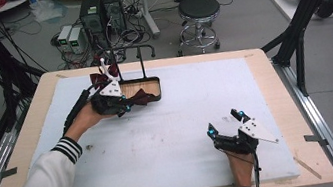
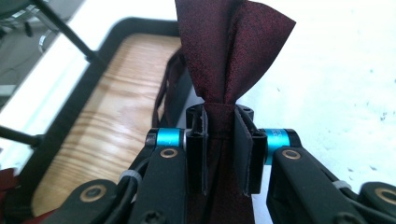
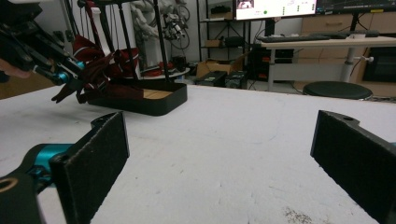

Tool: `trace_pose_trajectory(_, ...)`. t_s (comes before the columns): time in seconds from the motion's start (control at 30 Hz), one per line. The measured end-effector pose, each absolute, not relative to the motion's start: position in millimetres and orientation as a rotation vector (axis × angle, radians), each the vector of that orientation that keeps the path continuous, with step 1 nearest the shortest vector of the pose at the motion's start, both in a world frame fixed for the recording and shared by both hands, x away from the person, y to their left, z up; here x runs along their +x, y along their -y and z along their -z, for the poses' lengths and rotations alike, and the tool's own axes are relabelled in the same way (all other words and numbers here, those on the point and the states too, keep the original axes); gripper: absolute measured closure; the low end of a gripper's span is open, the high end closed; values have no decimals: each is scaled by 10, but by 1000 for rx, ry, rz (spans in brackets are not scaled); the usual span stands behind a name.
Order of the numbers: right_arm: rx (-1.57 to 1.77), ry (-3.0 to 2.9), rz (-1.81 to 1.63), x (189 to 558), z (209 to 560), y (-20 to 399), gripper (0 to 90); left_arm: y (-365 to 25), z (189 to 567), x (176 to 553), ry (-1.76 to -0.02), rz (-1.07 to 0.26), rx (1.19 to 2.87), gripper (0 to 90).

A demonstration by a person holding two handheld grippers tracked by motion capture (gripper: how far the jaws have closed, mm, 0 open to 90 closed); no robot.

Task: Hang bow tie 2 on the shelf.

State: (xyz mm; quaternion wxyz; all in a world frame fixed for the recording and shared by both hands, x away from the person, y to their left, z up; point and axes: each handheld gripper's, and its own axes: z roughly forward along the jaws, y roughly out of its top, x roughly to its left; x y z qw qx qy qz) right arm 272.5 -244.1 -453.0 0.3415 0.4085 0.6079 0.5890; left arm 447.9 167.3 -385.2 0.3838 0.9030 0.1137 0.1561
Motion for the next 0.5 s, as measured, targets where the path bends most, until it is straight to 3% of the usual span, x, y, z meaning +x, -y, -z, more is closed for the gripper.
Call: trace_pose_trajectory(0.5, 1061, -1581, -1532, 2728, 4530, 2442, 35, -1821, 3599, 4431, -370, -446, 2103, 764)
